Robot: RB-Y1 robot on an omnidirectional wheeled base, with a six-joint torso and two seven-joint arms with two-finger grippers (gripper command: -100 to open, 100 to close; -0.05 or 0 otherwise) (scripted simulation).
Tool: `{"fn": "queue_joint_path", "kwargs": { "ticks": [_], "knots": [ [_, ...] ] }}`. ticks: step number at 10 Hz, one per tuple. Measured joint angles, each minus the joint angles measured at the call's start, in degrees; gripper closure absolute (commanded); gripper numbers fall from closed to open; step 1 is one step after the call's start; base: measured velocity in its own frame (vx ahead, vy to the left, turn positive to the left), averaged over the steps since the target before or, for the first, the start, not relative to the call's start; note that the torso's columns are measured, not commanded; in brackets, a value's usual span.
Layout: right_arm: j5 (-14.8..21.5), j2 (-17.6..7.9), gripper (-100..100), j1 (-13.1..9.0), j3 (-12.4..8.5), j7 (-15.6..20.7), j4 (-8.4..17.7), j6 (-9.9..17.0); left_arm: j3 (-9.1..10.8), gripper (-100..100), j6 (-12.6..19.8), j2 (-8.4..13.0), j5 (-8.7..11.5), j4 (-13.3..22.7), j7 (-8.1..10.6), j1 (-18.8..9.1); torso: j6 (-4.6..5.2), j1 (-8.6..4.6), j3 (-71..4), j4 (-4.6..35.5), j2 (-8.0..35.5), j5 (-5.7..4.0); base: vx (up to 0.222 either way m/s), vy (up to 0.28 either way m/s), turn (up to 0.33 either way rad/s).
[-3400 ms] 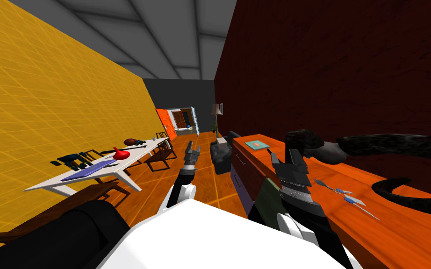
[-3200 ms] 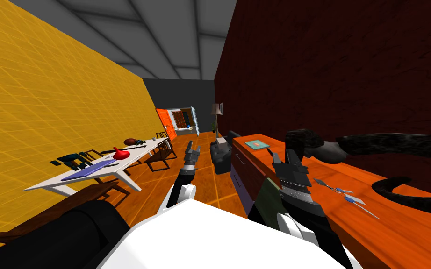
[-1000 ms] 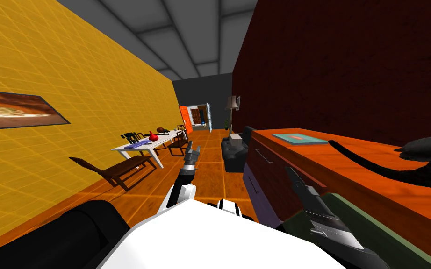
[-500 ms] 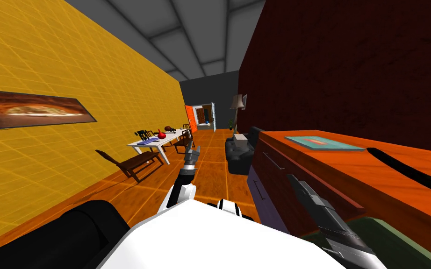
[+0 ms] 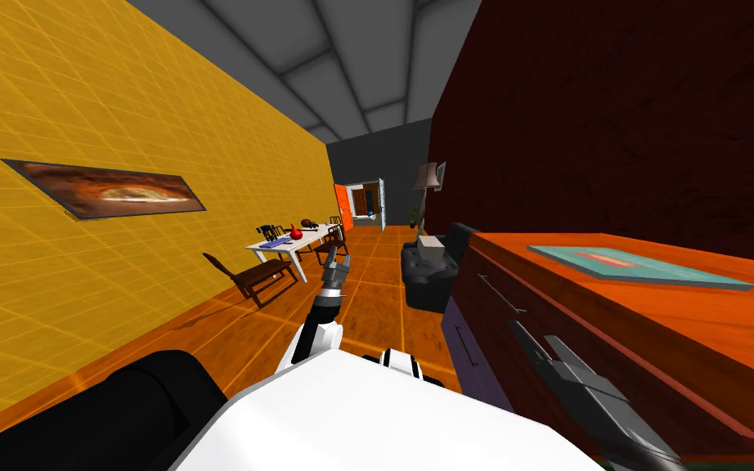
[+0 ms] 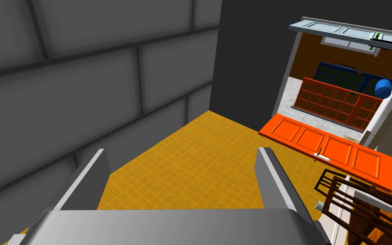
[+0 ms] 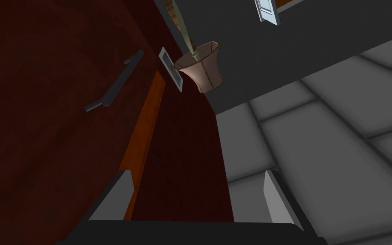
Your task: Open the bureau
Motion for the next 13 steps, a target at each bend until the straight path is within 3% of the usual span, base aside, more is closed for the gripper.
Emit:
{"fn": "queue_joint_path", "kwargs": {
  "ticks": [13],
  "knots": [
    [8.8, -1.2, -100, 13.4, -7.7, 17.4, -0.4, 2.0, 0.01, 0, 0.0, 0.0, 0.0, 0.0, 0.00, 0.0, 0.02, 0.02, 0.0, 0.0, 0.0, 0.01, 0.037, 0.010, 0.134]
  ]
}}
